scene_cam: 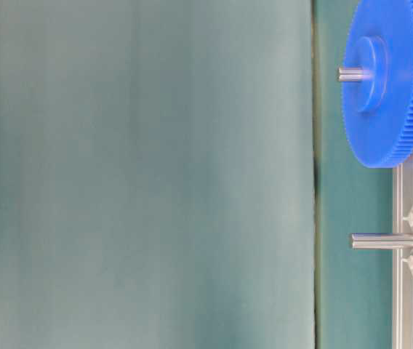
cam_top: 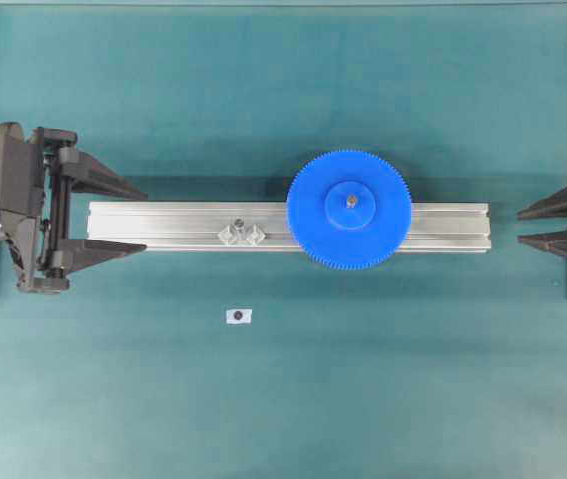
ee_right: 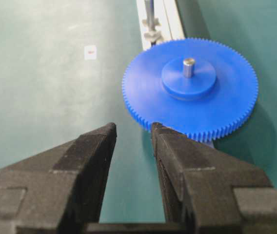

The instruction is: Insert the large gear onto the shaft.

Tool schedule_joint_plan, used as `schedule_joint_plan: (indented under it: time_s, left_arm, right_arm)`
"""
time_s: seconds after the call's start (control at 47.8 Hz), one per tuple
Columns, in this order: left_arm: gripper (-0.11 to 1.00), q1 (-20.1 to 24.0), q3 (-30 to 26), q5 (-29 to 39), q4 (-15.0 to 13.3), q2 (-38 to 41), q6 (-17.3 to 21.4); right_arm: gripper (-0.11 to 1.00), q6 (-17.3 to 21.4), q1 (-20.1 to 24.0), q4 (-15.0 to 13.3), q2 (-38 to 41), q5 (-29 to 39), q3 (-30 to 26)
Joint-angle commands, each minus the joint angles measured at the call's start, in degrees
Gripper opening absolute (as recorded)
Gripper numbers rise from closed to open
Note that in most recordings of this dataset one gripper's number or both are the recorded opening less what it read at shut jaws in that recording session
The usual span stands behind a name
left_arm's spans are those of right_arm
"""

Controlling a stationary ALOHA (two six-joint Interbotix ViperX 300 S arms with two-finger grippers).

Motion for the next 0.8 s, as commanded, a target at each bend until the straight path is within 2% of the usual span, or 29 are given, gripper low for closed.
schedule_joint_plan:
  time_s: [0.0, 0.418, 0.67, 0.774]
  left_arm:
    - [0.72, -0.26, -1.58, -0.09, 0.26, -0.62, 0.09]
    - [0.72, -0.18, 0.26, 0.00, 0.26, -3.78, 0.44]
    - [0.72, -0.18, 2.90, 0.35, 0.26, -10.55, 0.70]
    - [0.72, -0.18, 4.75, 3.34, 0.26, -15.56, 0.79]
  right_arm:
    - [0.43, 0.44, -0.09, 0.09, 0.44, -0.53, -0.62]
    - [0.43, 0.44, -0.09, 0.00, 0.44, -0.53, -0.62]
    - [0.43, 0.44, -0.09, 0.09, 0.44, -0.53, -0.62]
    - [0.43, 0.44, -0.09, 0.09, 0.44, -0.53, -0.62]
